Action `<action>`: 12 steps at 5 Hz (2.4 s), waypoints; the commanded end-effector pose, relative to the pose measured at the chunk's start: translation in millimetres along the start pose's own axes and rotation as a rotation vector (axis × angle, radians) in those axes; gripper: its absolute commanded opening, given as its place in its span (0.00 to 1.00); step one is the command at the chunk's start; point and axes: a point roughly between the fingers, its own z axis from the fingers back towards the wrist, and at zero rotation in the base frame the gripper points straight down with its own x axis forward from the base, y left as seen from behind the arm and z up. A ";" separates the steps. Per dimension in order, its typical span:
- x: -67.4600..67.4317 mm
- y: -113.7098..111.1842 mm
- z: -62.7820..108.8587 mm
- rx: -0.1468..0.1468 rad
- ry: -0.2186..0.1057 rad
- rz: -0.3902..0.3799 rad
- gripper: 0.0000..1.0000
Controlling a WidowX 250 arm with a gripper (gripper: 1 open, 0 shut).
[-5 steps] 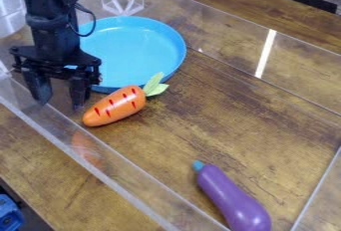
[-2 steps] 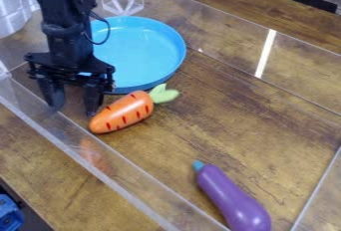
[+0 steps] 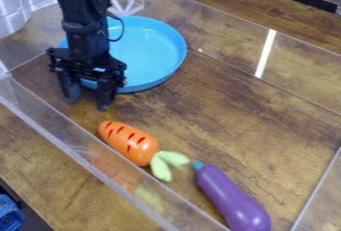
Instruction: Move the carrot to the right side
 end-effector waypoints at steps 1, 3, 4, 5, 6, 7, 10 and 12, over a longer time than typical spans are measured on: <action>11.4 -4.9 9.7 -0.003 -0.055 -0.039 1.00; 4.5 -0.9 11.2 -0.013 -0.065 -0.110 1.00; -0.9 -9.9 14.6 -0.016 -0.064 -0.096 1.00; -6.4 -18.9 18.1 -0.019 -0.064 -0.087 1.00; -1.1 -22.7 17.2 -0.022 -0.062 -0.097 1.00; 3.9 -28.4 17.3 -0.028 -0.065 -0.107 1.00; 8.8 -59.3 8.3 -0.033 -0.080 -0.133 1.00; 25.0 -56.6 4.5 -0.031 -0.088 -0.107 1.00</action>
